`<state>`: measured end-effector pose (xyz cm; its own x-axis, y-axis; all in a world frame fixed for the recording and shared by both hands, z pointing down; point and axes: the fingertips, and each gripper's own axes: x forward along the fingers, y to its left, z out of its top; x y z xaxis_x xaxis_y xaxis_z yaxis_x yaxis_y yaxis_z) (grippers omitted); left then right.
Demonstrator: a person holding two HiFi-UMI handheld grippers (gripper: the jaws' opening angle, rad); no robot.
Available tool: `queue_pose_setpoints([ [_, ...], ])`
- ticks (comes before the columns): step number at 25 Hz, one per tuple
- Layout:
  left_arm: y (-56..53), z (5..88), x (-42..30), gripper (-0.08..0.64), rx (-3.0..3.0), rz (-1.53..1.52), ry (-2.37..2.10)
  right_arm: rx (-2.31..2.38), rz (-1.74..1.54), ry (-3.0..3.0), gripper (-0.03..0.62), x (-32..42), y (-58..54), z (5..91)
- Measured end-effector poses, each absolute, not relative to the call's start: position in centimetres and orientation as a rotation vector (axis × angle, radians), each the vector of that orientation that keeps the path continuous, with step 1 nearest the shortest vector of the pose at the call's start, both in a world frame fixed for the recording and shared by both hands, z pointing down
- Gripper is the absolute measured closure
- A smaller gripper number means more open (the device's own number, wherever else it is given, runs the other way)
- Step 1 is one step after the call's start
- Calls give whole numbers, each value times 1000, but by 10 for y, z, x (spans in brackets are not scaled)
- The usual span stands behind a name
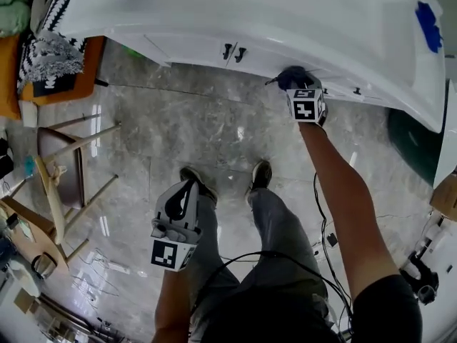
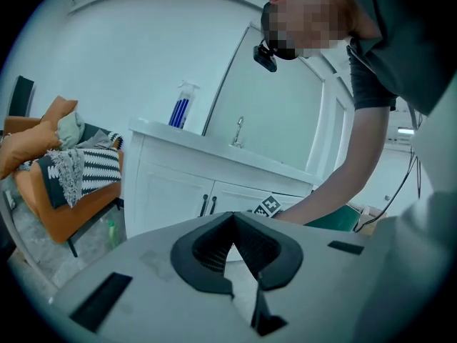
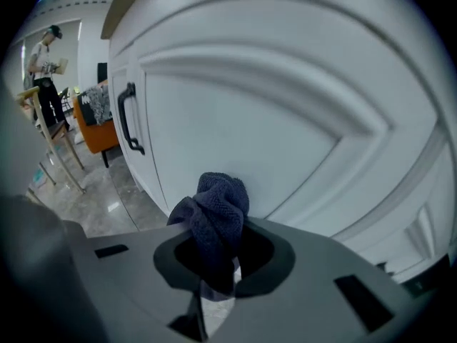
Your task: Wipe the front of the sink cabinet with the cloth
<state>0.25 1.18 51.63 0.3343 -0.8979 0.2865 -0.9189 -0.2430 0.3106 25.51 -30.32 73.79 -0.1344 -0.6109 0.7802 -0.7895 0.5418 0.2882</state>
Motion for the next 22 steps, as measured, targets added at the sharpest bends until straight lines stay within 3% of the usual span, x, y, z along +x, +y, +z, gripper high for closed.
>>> queue_pose_setpoints([
  [14, 13, 384, 68, 557, 2218, 103, -1561, 1208, 185, -2090, 546, 284, -194, 560],
  [22, 18, 320, 122, 557, 2273, 71, -1540, 1193, 18, -2070, 546, 377, -135, 474],
])
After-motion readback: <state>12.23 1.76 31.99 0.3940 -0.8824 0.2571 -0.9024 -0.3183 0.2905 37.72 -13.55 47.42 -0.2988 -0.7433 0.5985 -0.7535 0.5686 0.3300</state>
